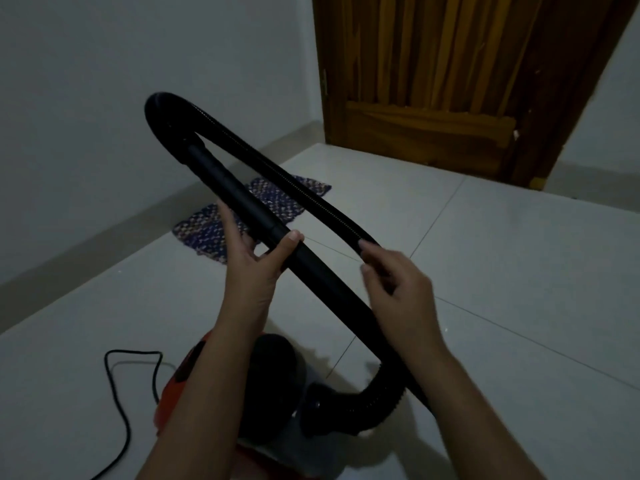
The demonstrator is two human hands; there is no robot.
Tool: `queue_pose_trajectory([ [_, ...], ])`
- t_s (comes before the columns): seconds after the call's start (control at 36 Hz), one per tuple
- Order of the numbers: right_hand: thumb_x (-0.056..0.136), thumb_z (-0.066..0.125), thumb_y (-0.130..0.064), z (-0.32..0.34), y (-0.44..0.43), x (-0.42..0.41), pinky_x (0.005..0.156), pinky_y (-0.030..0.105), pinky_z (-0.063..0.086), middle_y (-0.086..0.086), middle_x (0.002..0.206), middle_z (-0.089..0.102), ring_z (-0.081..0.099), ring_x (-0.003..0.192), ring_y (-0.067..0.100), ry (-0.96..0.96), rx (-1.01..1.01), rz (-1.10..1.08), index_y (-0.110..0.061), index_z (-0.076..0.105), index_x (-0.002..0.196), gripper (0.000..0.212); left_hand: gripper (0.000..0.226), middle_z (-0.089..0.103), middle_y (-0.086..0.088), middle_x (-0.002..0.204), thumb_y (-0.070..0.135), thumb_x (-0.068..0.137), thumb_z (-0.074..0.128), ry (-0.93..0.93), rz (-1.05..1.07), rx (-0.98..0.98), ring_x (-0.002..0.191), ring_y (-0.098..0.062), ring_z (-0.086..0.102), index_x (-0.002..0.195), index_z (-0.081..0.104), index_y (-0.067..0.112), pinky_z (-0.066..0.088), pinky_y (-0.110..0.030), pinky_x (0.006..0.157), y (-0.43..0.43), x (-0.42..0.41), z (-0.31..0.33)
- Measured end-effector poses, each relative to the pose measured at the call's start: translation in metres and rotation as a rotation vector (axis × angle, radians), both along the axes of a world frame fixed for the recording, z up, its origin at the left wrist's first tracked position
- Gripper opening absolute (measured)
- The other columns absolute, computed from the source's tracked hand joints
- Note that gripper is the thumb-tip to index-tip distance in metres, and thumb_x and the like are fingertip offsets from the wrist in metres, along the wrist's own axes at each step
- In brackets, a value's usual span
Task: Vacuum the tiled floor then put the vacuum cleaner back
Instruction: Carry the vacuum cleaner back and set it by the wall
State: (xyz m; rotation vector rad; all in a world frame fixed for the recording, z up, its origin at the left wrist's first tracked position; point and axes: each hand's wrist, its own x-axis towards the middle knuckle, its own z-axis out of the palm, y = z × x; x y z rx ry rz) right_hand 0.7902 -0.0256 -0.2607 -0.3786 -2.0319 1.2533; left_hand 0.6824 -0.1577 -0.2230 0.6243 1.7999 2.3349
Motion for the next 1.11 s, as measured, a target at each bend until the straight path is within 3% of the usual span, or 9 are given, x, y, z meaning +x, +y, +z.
queue_pose_trajectory([
  [0.22, 0.095, 0.054, -0.032, -0.028, 0.049, -0.042, 0.102, 0.028, 0.032, 0.011, 0.143, 0.035, 0.034, 0.132, 0.026, -0.461, 0.001, -0.098, -0.024, 0.033, 0.147, 0.057, 0.106, 0.041, -0.011, 0.146, 0.014, 0.068, 0.075, -0.038, -0.016, 0.017, 0.129, -0.034, 0.047, 0.141, 0.009, 0.054, 0.049, -0.051, 0.097, 0.002, 0.003, -0.002],
  [0.31, 0.093, 0.054, -0.043, -0.032, 0.051, -0.046, 0.103, 0.039, 0.042, 0.012, 0.14, 0.044, 0.051, 0.121, 0.031, -0.592, -0.13, -0.033, -0.026, 0.024, 0.15, 0.067, 0.107, 0.042, -0.01, 0.145, 0.013, 0.069, 0.075, -0.05, -0.014, 0.025, 0.128, -0.033, 0.048, 0.141, 0.008, 0.054, 0.046, -0.052, 0.101, 0.004, 0.007, -0.003],
  [0.44, 0.096, 0.054, -0.03, -0.023, 0.048, -0.029, 0.085, 0.033, 0.052, 0.006, 0.114, 0.063, 0.062, 0.09, 0.023, -0.379, -0.109, -0.005, -0.019, 0.044, 0.139, 0.045, 0.103, 0.036, -0.007, 0.149, 0.002, 0.08, 0.07, -0.027, 0.02, 0.058, 0.122, -0.024, 0.055, 0.143, 0.006, 0.052, 0.045, -0.05, 0.103, 0.009, 0.017, -0.005],
  [0.61, 0.095, 0.055, -0.025, -0.011, 0.046, 0.006, 0.1, 0.032, 0.046, -0.004, 0.133, 0.052, 0.053, 0.117, 0.012, -0.141, -0.005, -0.009, -0.022, 0.037, 0.145, 0.053, 0.101, 0.029, -0.002, 0.153, 0.005, 0.081, 0.07, 0.027, -0.005, 0.071, 0.128, -0.013, 0.047, 0.144, 0.004, 0.049, 0.043, -0.05, 0.105, 0.024, 0.023, 0.007],
  [0.72, 0.092, 0.06, -0.021, 0.005, 0.042, 0.027, 0.07, 0.017, 0.055, 0.0, 0.116, 0.059, 0.063, 0.084, 0.009, -0.052, -0.113, 0.02, -0.03, 0.036, 0.143, 0.057, 0.101, 0.035, 0.003, 0.147, 0.003, 0.082, 0.068, 0.058, -0.057, 0.085, 0.132, -0.014, 0.043, 0.146, 0.003, 0.046, 0.041, -0.052, 0.106, 0.033, 0.027, 0.018],
  [0.78, 0.091, 0.061, -0.026, 0.012, 0.041, 0.036, 0.071, 0.02, 0.056, -0.001, 0.114, 0.059, 0.064, 0.077, 0.004, -0.052, -0.137, 0.05, -0.036, 0.033, 0.142, 0.06, 0.102, 0.031, 0.002, 0.15, 0.005, 0.081, 0.07, 0.073, -0.07, 0.077, 0.137, -0.017, 0.036, 0.146, 0.004, 0.045, 0.04, -0.052, 0.107, 0.035, 0.028, 0.021],
  [0.86, 0.079, 0.067, -0.048, 0.017, 0.036, 0.047, 0.092, 0.019, 0.046, -0.015, 0.139, 0.041, 0.055, 0.109, -0.001, -0.118, -0.119, 0.109, -0.043, 0.019, 0.146, 0.083, 0.1, 0.024, -0.003, 0.155, 0.006, 0.082, 0.069, 0.089, -0.073, 0.067, 0.139, -0.019, 0.033, 0.147, 0.003, 0.041, 0.041, -0.046, 0.108, 0.038, 0.03, 0.024],
  [0.97, 0.055, 0.076, -0.065, 0.026, 0.026, 0.057, 0.095, 0.014, 0.041, -0.019, 0.151, 0.023, 0.041, 0.126, 0.0, -0.23, -0.045, 0.101, -0.044, 0.002, 0.149, 0.121, 0.1, 0.024, 0.0, 0.155, 0.005, 0.082, 0.069, 0.101, -0.09, 0.065, 0.139, -0.017, 0.034, 0.149, 0.002, 0.037, 0.041, -0.046, 0.108, 0.037, 0.031, 0.028],
  [1.11, 0.059, 0.083, -0.053, 0.036, 0.004, 0.054, 0.097, 0.023, 0.029, -0.005, 0.146, 0.027, 0.032, 0.127, 0.007, -0.323, 0.028, -0.038, -0.038, -0.006, 0.151, 0.129, 0.102, 0.033, -0.005, 0.151, 0.01, 0.08, 0.072, 0.1, -0.114, 0.041, 0.132, -0.019, 0.044, 0.148, 0.003, 0.04, 0.044, -0.048, 0.105, 0.034, 0.03, 0.034],
])
